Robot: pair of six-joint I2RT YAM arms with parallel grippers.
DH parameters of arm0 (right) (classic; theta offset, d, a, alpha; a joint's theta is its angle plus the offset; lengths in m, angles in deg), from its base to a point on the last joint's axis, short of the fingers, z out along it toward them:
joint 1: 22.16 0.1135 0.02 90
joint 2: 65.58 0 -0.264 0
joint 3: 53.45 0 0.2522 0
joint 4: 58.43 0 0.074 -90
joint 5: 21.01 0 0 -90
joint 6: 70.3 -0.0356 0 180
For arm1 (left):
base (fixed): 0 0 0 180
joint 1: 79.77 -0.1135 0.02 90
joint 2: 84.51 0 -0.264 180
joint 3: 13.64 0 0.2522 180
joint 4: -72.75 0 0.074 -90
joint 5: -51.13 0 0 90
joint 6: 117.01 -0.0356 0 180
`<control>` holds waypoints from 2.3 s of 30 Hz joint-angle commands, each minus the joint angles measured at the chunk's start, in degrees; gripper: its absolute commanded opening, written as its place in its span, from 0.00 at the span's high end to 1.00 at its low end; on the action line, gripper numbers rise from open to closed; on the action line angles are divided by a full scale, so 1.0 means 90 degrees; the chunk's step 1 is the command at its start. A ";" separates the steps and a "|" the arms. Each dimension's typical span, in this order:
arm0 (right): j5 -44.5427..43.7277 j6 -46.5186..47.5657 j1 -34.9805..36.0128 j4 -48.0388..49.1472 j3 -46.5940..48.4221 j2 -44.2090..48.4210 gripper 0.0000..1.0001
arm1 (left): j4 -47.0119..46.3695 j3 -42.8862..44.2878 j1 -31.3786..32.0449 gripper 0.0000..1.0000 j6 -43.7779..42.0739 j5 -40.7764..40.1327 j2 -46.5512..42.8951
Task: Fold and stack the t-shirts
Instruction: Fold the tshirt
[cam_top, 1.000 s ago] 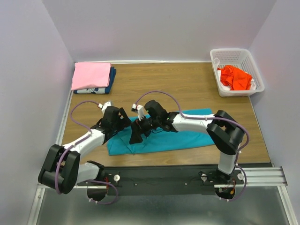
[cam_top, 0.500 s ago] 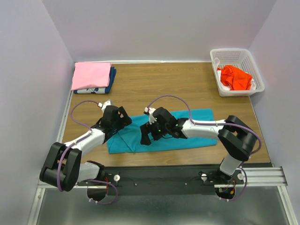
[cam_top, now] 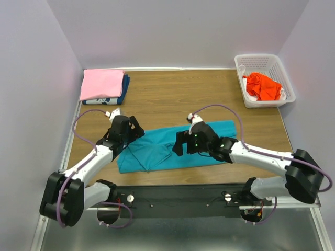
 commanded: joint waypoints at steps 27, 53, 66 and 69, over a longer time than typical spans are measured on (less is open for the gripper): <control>0.0195 -0.0933 -0.3649 -0.0410 -0.0153 -0.1026 0.00 | -0.0730 0.3293 0.0791 0.02 -0.0511 0.0348 0.4764; 0.0158 -0.0875 0.0482 -0.0469 0.0548 -0.1406 0.00 | 0.0990 1.1265 0.0947 0.02 -0.1206 0.2604 0.9649; -0.0944 -0.0913 0.0472 -0.0693 0.0363 -0.0157 0.00 | 0.0120 1.2202 0.0947 0.01 -0.0297 0.2253 1.0166; -0.1491 -0.1069 0.0453 -0.0791 0.0236 0.0263 0.00 | 0.0081 1.2437 0.0947 0.01 -0.0326 0.2233 1.0060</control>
